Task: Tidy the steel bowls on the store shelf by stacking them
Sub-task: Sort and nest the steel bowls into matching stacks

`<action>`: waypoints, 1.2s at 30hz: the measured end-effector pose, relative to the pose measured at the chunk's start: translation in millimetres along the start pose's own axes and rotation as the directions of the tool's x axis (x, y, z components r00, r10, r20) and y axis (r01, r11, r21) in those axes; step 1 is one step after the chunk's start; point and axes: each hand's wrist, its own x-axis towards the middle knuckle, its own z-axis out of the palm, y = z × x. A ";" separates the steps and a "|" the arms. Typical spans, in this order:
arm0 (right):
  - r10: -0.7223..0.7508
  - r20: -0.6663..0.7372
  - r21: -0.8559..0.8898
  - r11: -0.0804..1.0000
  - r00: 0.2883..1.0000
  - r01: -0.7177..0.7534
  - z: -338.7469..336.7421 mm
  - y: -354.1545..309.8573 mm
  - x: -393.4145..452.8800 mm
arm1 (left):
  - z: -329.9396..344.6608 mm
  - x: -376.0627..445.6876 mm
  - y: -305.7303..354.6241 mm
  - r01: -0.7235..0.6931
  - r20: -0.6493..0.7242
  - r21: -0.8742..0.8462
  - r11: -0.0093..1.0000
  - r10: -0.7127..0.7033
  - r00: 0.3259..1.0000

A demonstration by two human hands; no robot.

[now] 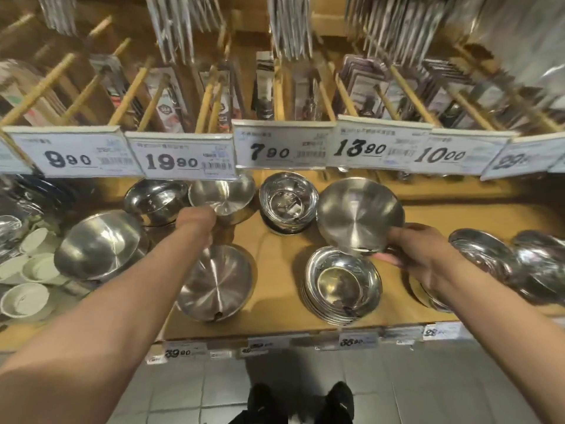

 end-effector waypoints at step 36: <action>-0.025 0.393 -0.093 0.994 0.919 0.066 109.1 39.9 -75.8 | -64.7 -133.7 -114.7 0.034 -0.003 -0.309 0.951 -0.037 0.999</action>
